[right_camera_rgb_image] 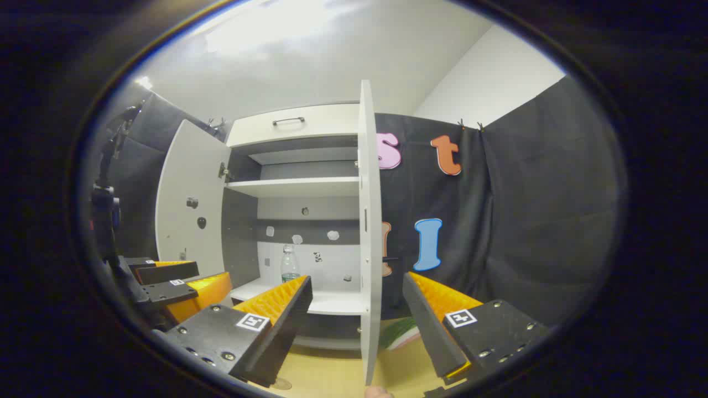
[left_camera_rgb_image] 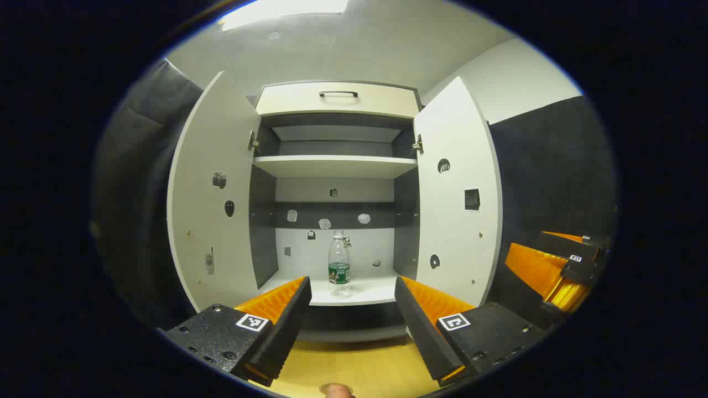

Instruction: Grasp the bottle in the cabinet with the left hand and place it on the coaster, then close the right door with the right hand and the left door with the left hand.

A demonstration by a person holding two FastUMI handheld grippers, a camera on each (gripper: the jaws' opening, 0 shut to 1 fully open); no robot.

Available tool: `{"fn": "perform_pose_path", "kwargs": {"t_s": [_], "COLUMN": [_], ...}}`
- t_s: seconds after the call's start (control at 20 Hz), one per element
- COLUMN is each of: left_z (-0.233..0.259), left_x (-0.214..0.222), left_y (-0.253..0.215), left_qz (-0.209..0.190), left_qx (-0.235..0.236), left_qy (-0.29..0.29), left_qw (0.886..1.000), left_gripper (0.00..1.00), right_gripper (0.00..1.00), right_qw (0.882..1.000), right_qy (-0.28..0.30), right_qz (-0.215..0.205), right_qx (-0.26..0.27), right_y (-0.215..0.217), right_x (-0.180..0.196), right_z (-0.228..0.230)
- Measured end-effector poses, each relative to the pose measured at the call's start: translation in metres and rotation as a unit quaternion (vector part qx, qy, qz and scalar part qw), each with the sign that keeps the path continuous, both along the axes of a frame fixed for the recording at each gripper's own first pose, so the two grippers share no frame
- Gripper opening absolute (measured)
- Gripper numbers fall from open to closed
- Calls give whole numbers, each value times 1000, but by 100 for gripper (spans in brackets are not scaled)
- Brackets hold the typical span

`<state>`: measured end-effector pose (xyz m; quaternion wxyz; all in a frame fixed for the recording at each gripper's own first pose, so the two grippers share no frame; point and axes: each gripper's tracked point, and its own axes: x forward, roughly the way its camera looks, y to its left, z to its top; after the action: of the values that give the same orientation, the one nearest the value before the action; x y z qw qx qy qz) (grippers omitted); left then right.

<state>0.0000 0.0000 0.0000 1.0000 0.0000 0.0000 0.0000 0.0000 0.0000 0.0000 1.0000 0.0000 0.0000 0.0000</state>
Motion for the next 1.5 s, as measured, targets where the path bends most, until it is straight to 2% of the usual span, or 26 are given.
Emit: {"fn": "perform_pose_path", "kwargs": {"t_s": [0.15, 0.2, 0.3, 0.4, 0.75, 0.8, 0.85, 0.9, 0.95, 1.05, 1.1, 1.2, 1.3, 1.5], "left_z": [1, 2, 4, 5, 5, 4, 2, 0, -2, -4, -6, -6, -4, -6], "left_x": [-6, -7, -7, -7, -1, 2, 6, 11, 16, 32, 40, 62, 87, 142], "left_y": [8, 11, 16, 22, 40, 43, 43, 43, 45, 49, 50, 52, 55, 49], "left_qz": [2, 4, 9, 15, 35, 37, 35, 30, 29, 27, 24, 16, 11, -8], "left_qx": [-3, -4, -3, -3, -7, -6, -5, -5, -5, -10, -10, -5, 2, -5], "left_qy": [4, 4, 4, 2, 0, 1, 4, 6, 8, 6, 9, 7, 0, -14], "left_qw": [1000, 1000, 1000, 1000, 999, 999, 999, 1000, 1000, 1000, 1000, 1000, 1000, 1000], "left_gripper": [96, 96, 95, 96, 96, 96, 96, 96, 96, 96, 96, 96, 96, 95], "right_gripper": [99, 96, 100, 96, 96, 100, 96, 100, 96, 96, 100, 96, 100, 100], "right_qw": [1000, 1000, 1000, 1000, 999, 999, 999, 999, 999, 999, 999, 999, 1000, 1000], "right_qy": [3, 3, 5, 5, 12, 13, 13, 13, 11, 9, 7, 5, -4, -10], "right_qz": [7, 10, 15, 20, 31, 33, 36, 38, 39, 36, 33, 28, 22, -16], "right_qx": [-9, -11, -10, -11, -15, -13, -11, -10, -12, -18, -19, -17, -9, -12], "right_y": [12, 15, 21, 26, 36, 39, 42, 45, 45, 43, 40, 38, 32, 8], "right_x": [5, 6, 9, 11, 27, 28, 30, 31, 34, 37, 37, 37, 36, 26], "right_z": [-2, -3, -4, -5, -10, -11, -11, -10, -9, -7, -6, -2, 5, 11]}}
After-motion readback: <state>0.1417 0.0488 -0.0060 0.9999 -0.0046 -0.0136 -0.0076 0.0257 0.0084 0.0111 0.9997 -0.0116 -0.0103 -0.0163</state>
